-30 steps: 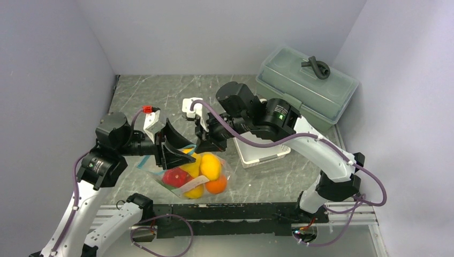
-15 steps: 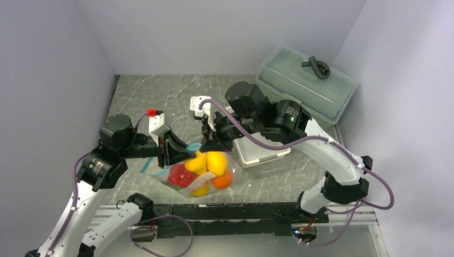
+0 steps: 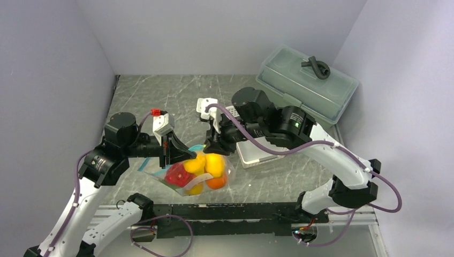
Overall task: Place the food in the zip-top bag and seal the zipper
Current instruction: Zip the zipper food storage bag.
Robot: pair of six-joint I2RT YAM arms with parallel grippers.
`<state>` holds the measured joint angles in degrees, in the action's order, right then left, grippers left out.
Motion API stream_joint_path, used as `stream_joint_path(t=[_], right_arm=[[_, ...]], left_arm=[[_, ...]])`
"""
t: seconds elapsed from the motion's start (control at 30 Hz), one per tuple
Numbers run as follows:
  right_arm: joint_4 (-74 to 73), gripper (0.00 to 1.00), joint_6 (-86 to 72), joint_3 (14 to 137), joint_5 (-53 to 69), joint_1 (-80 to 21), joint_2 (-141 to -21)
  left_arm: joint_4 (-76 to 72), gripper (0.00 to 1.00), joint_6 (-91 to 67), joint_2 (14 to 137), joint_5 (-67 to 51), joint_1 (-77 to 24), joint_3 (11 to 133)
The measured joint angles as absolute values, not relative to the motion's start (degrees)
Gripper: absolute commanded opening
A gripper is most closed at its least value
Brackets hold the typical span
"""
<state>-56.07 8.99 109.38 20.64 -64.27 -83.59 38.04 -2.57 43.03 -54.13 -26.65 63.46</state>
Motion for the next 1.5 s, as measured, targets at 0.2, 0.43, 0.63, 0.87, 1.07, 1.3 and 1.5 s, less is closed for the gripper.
stream_joint_path(t=[0.2, 0.43, 0.63, 0.87, 1.07, 1.3, 1.5], right_arm=[[-50.5, 0.71, 8.6, 102.6, 18.9, -64.3, -76.9], [-44.7, 0.81, 9.0, 95.1, 18.6, -64.3, -70.7], [-41.2, 0.81, 9.0, 90.2, 20.0, -64.3, -69.6], [-38.5, 0.72, 9.0, 89.4, 23.1, -64.3, -69.6], [-37.4, 0.64, 9.0, 89.4, 25.3, -64.3, -70.1], [-37.4, 0.53, 9.0, 89.4, 26.5, -64.3, -71.9], [-37.4, 0.27, 9.2, 90.0, 27.6, -64.3, -73.4]], left_arm=[[38.9, 0.0, -2.7, 43.0, -54.2, -26.7, 63.5], [37.6, 0.0, -3.9, 42.9, -55.7, -26.7, 63.4], [36.2, 0.0, -5.1, 42.5, -57.4, -26.7, 63.3], [34.3, 0.0, -6.9, 42.2, -59.5, -26.7, 63.3], [33.7, 0.0, -7.6, 41.8, -60.4, -26.7, 63.3], [33.6, 0.0, -8.1, 41.4, -60.8, -26.7, 63.3], [33.6, 0.0, -8.1, 41.4, -60.9, -26.7, 63.3]])
